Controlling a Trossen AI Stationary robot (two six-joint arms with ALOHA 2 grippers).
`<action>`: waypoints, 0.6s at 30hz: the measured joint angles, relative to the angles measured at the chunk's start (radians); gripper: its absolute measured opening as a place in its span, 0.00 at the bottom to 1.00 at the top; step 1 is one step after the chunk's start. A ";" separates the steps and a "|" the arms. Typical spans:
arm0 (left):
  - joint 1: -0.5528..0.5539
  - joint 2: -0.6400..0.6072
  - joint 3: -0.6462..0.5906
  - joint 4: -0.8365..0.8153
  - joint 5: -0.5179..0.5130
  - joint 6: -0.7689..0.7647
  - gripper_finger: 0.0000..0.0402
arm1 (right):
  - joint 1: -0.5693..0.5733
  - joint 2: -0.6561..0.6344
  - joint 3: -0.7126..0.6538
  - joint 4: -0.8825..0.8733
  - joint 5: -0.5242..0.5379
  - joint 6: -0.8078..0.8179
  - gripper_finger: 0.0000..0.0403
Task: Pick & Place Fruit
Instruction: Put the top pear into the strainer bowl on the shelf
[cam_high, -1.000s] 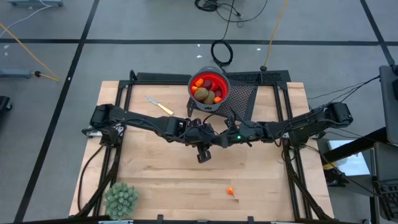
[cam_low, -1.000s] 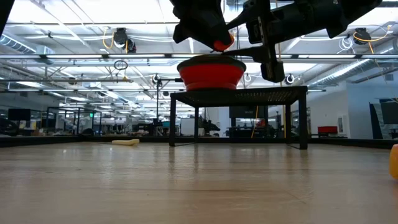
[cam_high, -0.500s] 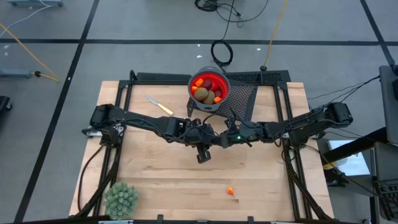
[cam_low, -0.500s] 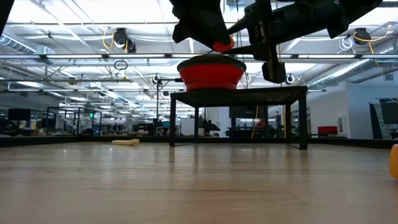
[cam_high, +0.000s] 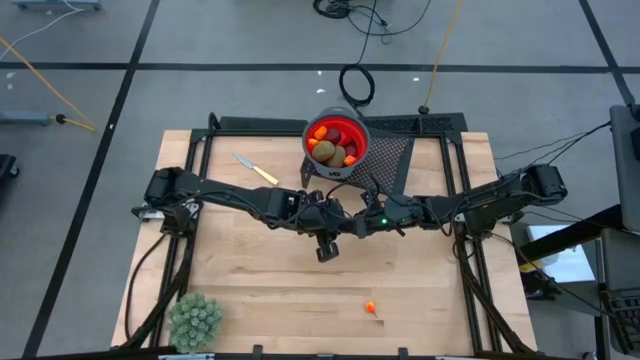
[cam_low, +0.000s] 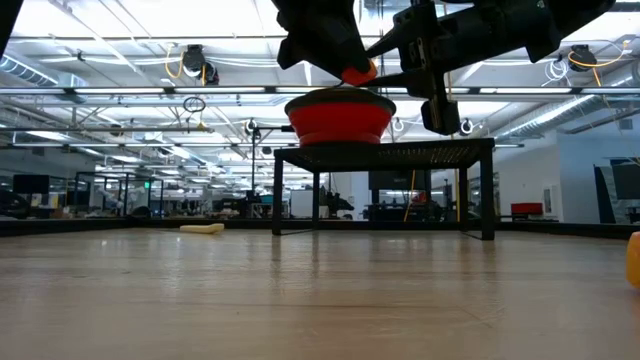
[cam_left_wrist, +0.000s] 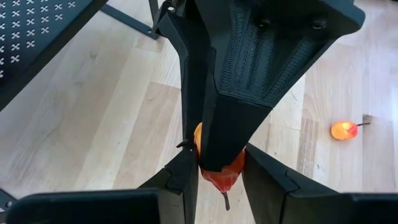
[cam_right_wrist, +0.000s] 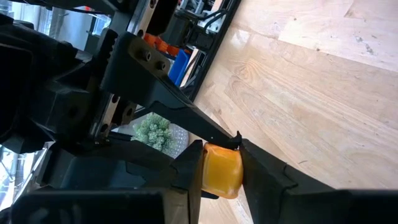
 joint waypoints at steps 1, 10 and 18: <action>0.000 0.000 0.000 0.000 0.000 0.000 0.26 | 0.000 0.000 0.000 0.000 0.000 0.000 0.21; 0.000 -0.003 0.002 0.000 0.004 -0.012 0.39 | 0.000 0.002 -0.003 -0.025 -0.005 -0.004 0.21; 0.003 -0.009 0.002 -0.081 0.056 -0.021 0.58 | 0.000 0.001 -0.002 -0.038 -0.004 -0.005 0.21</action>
